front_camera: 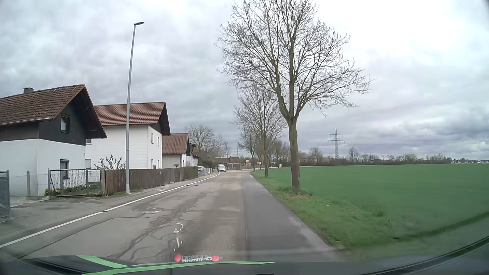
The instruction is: Follow the waypoints while adhering to traffic rules and regulations
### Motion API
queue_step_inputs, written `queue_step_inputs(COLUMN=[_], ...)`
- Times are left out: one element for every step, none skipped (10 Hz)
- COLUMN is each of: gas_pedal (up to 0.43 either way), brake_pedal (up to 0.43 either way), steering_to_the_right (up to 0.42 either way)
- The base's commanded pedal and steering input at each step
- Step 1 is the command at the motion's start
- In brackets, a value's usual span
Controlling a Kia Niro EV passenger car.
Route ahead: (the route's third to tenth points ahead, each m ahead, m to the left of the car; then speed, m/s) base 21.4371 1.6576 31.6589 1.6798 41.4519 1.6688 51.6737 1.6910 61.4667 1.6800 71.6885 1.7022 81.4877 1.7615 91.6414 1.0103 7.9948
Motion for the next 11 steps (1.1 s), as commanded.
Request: queue_step_inputs(gas_pedal=[0.118,0.118,0.118,0.11,0.11,0.11,0.11,0.11,0.11,0.11,0.11], brake_pedal=[0.0,0.0,0.0,0.0,0.0,0.0,0.0,0.0,0.0,0.0,0.0], steering_to_the_right=[0.0,0.0,0.0,0.0,-0.001,-0.002,-0.002,-0.002,-0.002,-0.003,-0.002])
